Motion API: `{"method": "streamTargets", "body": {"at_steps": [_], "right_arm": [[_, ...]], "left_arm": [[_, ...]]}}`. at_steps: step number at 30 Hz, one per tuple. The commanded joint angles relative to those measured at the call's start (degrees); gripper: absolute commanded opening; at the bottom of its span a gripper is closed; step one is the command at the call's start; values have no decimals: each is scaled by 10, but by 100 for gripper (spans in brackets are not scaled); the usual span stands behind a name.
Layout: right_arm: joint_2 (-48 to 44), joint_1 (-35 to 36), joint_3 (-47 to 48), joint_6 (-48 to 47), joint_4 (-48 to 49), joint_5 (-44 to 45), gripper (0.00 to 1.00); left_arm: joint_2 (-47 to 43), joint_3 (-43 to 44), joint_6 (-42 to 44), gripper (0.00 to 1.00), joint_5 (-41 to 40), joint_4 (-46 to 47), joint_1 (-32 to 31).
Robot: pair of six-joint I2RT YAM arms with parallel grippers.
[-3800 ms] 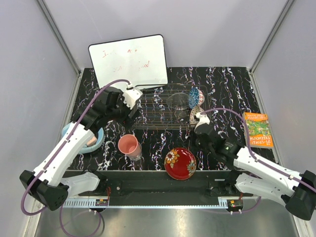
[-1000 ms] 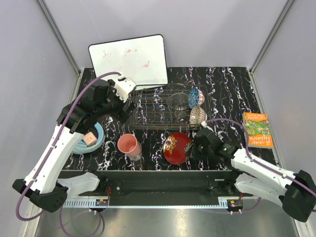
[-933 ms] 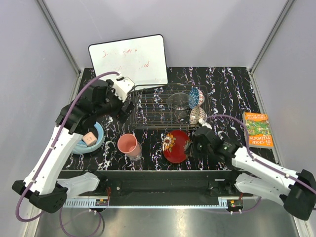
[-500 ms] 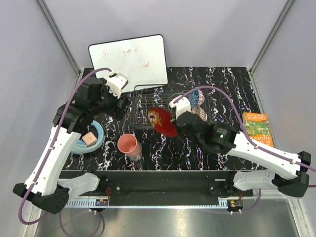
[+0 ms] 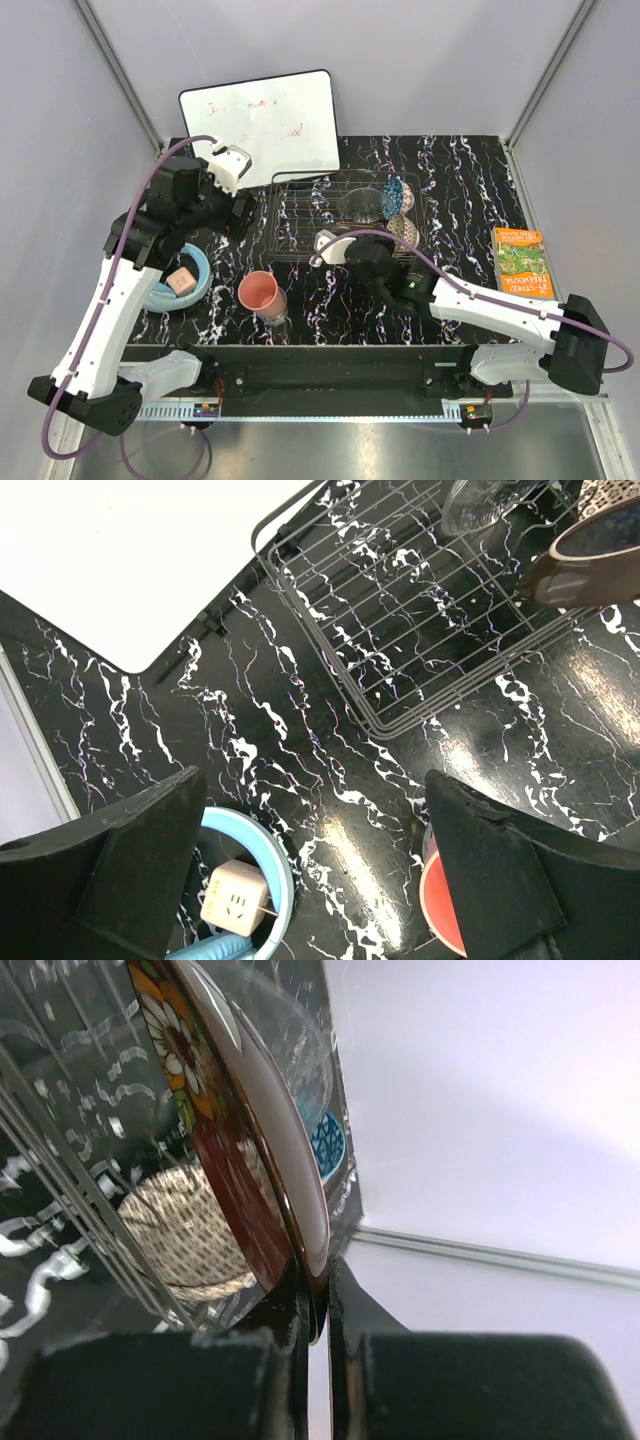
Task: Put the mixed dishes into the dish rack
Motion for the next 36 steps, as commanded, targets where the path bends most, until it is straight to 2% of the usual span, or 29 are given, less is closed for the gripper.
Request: {"method": "streamTargets", "body": {"at_steps": [1, 8, 20, 36], "right_arm": [[-39, -26, -1, -131, 136, -28, 0], [-23, -44, 8, -158, 136, -58, 0], [13, -137, -3, -131, 163, -147, 0], [43, -193, -40, -95, 187, -208, 0]], "left_arm": [[-12, -7, -7, 95, 21, 31, 9], [-15, -19, -12, 95, 35, 44, 17], [-24, -33, -3, 95, 38, 49, 28], [-15, -25, -6, 95, 50, 51, 33]]}}
